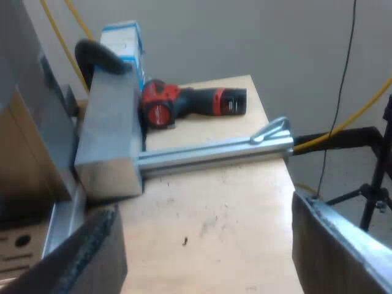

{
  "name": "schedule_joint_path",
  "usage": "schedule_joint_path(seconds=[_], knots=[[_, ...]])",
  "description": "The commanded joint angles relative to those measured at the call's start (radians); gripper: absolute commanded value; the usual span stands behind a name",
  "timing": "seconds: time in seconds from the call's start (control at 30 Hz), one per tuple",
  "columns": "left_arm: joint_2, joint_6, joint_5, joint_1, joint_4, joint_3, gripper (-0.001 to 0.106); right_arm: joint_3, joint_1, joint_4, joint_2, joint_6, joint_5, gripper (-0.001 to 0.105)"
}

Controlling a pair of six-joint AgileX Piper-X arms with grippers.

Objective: Place mug into machine

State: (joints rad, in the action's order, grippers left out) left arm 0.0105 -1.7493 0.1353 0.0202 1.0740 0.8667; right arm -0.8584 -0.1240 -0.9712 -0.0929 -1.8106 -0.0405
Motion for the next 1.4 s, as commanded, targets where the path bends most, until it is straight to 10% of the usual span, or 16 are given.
schedule_joint_path(seconds=[0.03,0.3,0.7,1.4], knots=[[-0.17,-0.003,0.01,-0.005,0.115,-0.06,0.081,0.03,0.0,-0.019,0.105,-0.003,0.02,0.061],[-0.165,-0.003,0.003,0.001,0.227,-0.052,0.081,0.053,0.011,-0.031,0.148,0.013,0.054,0.061],[-0.163,-0.049,0.003,0.001,-0.005,-0.16,0.081,0.187,0.012,0.169,0.143,0.018,-0.131,0.061],[-0.162,-0.004,-0.188,0.001,-0.101,-0.375,0.081,0.417,0.012,0.102,0.142,0.012,-0.144,0.061]])
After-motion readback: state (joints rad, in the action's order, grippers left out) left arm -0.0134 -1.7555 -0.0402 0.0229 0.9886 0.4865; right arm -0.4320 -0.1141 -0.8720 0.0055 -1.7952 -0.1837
